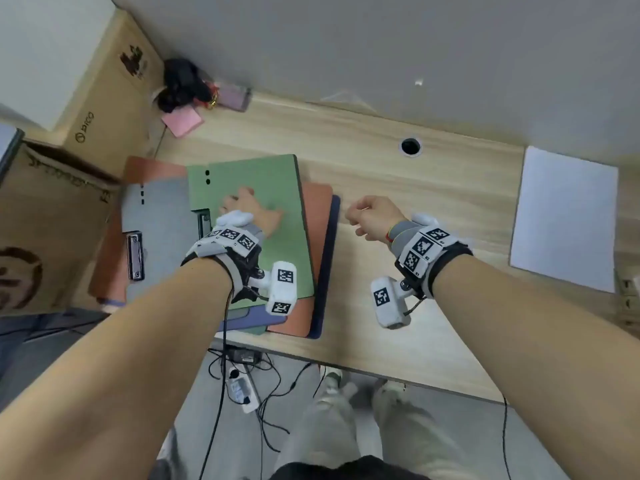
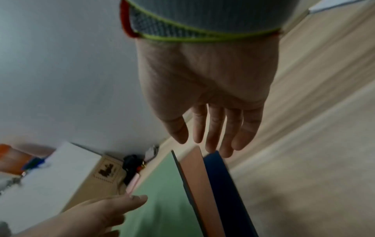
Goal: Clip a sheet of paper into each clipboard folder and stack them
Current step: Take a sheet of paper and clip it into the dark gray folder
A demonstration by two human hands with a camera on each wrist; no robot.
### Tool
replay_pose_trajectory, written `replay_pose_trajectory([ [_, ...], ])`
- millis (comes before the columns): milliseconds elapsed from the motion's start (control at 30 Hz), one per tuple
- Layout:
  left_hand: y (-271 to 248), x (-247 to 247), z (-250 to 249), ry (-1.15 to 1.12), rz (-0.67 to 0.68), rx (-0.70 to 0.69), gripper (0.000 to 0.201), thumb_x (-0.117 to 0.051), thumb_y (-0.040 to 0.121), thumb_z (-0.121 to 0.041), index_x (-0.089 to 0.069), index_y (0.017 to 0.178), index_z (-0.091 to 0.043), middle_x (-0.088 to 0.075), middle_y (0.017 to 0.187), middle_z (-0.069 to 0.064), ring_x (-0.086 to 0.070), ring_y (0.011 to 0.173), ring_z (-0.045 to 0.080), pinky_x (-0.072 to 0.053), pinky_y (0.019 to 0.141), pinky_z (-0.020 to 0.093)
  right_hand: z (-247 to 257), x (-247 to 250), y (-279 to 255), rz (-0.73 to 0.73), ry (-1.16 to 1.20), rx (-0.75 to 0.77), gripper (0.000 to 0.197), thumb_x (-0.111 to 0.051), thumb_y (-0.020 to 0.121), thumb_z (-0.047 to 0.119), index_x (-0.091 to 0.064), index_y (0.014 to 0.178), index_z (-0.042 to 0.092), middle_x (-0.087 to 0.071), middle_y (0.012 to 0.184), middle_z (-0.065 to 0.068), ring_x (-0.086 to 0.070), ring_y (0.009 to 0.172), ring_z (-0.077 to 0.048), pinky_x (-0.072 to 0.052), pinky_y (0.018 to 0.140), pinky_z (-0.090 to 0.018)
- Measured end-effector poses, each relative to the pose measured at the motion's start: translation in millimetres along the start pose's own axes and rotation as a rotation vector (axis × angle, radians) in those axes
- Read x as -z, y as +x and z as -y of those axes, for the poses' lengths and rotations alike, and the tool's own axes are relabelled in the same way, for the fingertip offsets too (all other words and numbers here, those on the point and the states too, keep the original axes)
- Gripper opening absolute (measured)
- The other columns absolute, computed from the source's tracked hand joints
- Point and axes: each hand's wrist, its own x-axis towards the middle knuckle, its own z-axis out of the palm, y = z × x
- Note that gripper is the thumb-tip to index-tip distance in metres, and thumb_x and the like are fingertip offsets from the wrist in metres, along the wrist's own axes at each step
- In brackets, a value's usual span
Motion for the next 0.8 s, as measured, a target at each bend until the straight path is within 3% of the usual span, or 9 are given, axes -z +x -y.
replay_pose_trajectory([
  [167, 17.1, -5.1, 37.8, 0.078, -0.052, 0.222, 0.113, -0.085, 0.062, -0.056, -0.022, 0.15, -0.023, -0.027, 0.151, 0.017, -0.035, 0.135, 0.039, -0.037, 0.109, 0.052, -7.0, -32.9, 13.4, 0.071, -0.039, -0.061, 0.005, -0.06, 0.087, 0.024, -0.061, 0.09, 0.019, -0.065, 0.088, -0.007, -0.06, 0.075, -0.022, -0.05, 0.07, -0.032],
  [300, 35.5, -3.9, 58.9, 0.085, -0.025, 0.305, 0.137, -0.087, 0.048, -0.068, -0.009, 0.153, -0.024, -0.031, 0.148, 0.02, -0.04, 0.131, 0.039, -0.04, 0.105, 0.054, -6.2, -50.3, 19.8, 0.089, -0.069, -0.071, 0.002, -0.058, 0.089, 0.019, -0.059, 0.087, 0.018, -0.059, 0.088, -0.007, -0.056, 0.076, -0.023, -0.049, 0.07, -0.032],
  [500, 33.6, 2.8, 51.0, 0.091, -0.029, 0.269, 0.129, -0.089, 0.05, -0.064, -0.02, 0.147, -0.014, -0.04, 0.138, 0.017, -0.046, 0.124, 0.035, -0.044, 0.099, 0.048, -7.1, -54.4, 24.4, 0.083, -0.059, -0.116, 0.017, -0.059, 0.09, 0.021, -0.059, 0.106, 0.014, -0.058, 0.091, -0.007, -0.057, 0.079, -0.024, -0.056, 0.085, -0.043],
  [567, 34.5, 3.7, 46.6, 0.055, -0.004, 0.265, 0.125, -0.088, 0.051, -0.066, -0.023, 0.142, -0.011, -0.045, 0.134, 0.016, -0.052, 0.119, 0.035, -0.046, 0.092, 0.046, -9.0, -55.3, 26.0, 0.095, -0.031, -0.136, 0.029, -0.06, 0.091, 0.021, -0.053, 0.117, 0.013, -0.058, 0.093, -0.009, -0.057, 0.079, -0.024, -0.056, 0.075, -0.039],
  [633, 34.3, 2.2, 41.5, 0.046, 0.063, 0.244, 0.122, -0.084, 0.053, -0.071, -0.024, 0.139, -0.008, -0.05, 0.127, 0.015, -0.057, 0.111, 0.035, -0.046, 0.083, 0.045, -10.7, -52.6, 22.6, 0.125, -0.022, -0.145, 0.024, -0.06, 0.092, 0.02, -0.047, 0.112, 0.018, -0.058, 0.087, -0.005, -0.057, 0.077, -0.024, -0.052, 0.069, -0.032],
  [733, 30.1, -3.6, 25.8, 0.06, 0.152, 0.168, 0.125, -0.074, 0.055, -0.08, -0.028, 0.141, -0.002, -0.053, 0.119, 0.013, -0.056, 0.102, 0.032, -0.047, 0.082, 0.043, -23.8, -38.2, 19.6, 0.118, -0.057, -0.105, 0.008, -0.064, 0.091, 0.022, -0.057, 0.093, 0.019, -0.062, 0.084, -0.005, -0.06, 0.07, -0.022, -0.052, 0.067, -0.029],
  [800, 21.0, -6.7, 8.8, 0.05, 0.214, 0.125, 0.126, -0.071, 0.054, -0.084, -0.031, 0.142, -0.002, -0.056, 0.113, 0.009, -0.058, 0.098, 0.033, -0.051, 0.081, 0.042, -40.1, -20.0, 20.5, 0.085, 0.007, -0.099, 0.011, -0.067, 0.09, 0.026, -0.063, 0.097, 0.019, -0.068, 0.098, -0.007, -0.068, 0.091, -0.03, -0.057, 0.084, -0.039],
])
